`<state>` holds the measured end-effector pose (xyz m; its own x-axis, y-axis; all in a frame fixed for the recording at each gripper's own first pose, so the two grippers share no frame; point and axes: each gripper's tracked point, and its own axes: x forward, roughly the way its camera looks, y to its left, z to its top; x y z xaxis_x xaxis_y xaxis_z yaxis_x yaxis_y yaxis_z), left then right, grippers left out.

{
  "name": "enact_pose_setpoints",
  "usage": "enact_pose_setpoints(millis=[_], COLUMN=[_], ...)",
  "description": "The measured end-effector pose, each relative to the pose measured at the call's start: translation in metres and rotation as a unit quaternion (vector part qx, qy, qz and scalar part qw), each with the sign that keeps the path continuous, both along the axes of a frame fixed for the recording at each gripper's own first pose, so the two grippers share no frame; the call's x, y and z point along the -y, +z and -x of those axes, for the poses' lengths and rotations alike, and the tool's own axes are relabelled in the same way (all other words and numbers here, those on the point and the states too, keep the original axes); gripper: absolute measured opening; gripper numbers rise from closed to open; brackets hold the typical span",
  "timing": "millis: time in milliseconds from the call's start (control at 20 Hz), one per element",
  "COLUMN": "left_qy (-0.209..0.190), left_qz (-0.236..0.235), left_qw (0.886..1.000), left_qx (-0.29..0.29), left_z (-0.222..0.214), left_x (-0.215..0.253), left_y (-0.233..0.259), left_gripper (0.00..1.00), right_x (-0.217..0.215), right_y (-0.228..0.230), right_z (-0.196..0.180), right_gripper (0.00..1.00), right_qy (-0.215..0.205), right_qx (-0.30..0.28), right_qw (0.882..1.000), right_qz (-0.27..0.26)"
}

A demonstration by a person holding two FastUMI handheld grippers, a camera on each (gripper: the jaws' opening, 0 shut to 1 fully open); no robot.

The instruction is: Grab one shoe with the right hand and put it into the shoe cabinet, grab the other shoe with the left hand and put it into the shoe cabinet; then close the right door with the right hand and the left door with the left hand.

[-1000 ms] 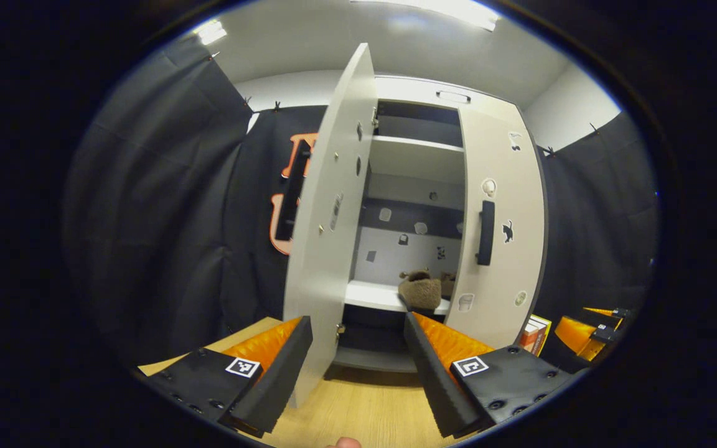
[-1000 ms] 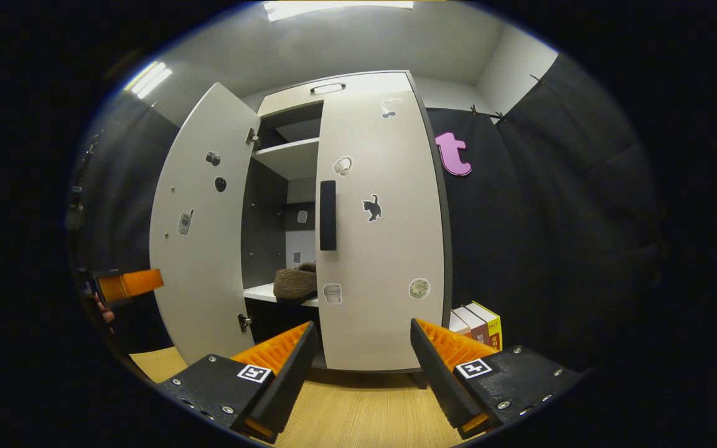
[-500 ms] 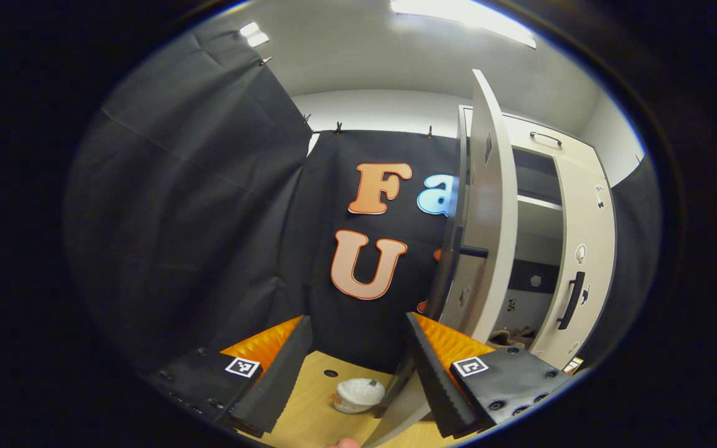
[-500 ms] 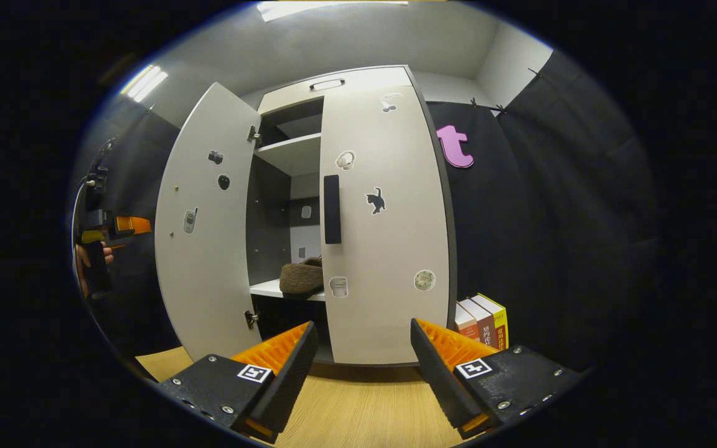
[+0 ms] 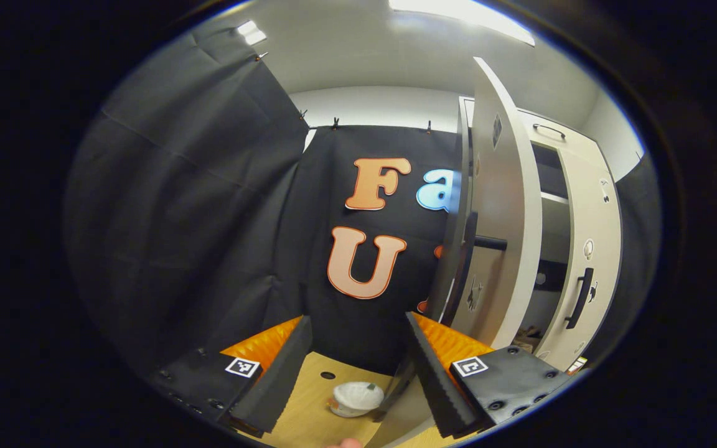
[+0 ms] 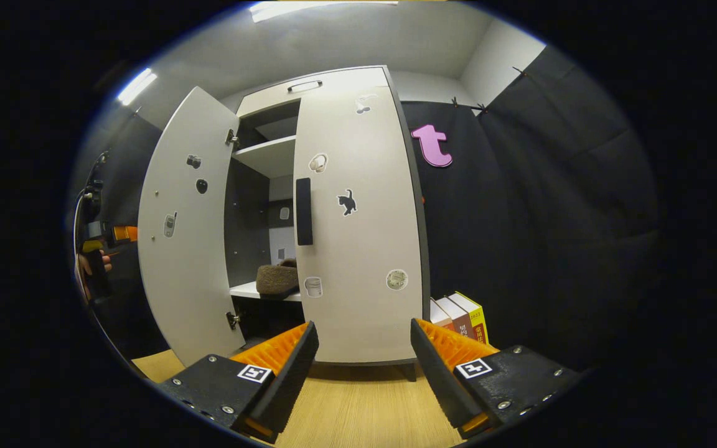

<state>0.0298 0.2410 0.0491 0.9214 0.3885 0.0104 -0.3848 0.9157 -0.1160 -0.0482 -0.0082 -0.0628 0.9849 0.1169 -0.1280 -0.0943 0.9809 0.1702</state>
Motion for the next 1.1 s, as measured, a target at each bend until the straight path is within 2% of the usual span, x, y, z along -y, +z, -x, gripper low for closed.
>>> enact_pose_setpoints(millis=[150,250,450,650,700,750,800,1100], left_qy=[0.003,-0.007,-0.041,-0.096,-0.11,-0.121,-0.13,-0.165], left_qz=[-0.074,-0.088,-0.068,-0.033,-0.031,-0.031,-0.031,-0.021], left_qw=[0.997,0.996,0.997,0.995,0.993,0.992,0.991,0.986], left_qx=[-0.011,-0.012,-0.009,-0.01,-0.009,-0.007,-0.006,0.007], left_z=[0.0,0.0,-0.003,-0.016,-0.021,-0.026,-0.032,-0.055], left_x=[0.014,0.03,0.064,0.105,0.115,0.126,0.135,0.168], left_y=[0.011,0.013,0.01,0.004,0.004,0.004,0.004,0.009], left_gripper=[0.96,0.96,0.94,0.99,0.94,0.99,0.94,0.96], right_x=[-0.004,-0.009,-0.013,-0.008,-0.005,-0.002,0.002,0.023], right_y=[-0.001,-0.004,-0.005,-0.002,-0.003,-0.002,-0.002,-0.005], right_z=[-0.002,-0.003,-0.004,-0.002,-0.002,0.0,0.001,0.009], right_gripper=[0.92,0.92,0.92,0.92,0.92,0.92,0.92,0.92], right_qy=[0.008,0.016,0.024,0.02,0.016,0.012,0.007,-0.022], right_qx=[0.0,-0.003,-0.003,-0.001,-0.002,-0.002,-0.003,-0.01], right_qw=[1.0,1.0,1.0,1.0,1.0,1.0,1.0,1.0], right_qz=[0.0,0.0,0.001,0.006,0.008,0.009,0.012,0.017])
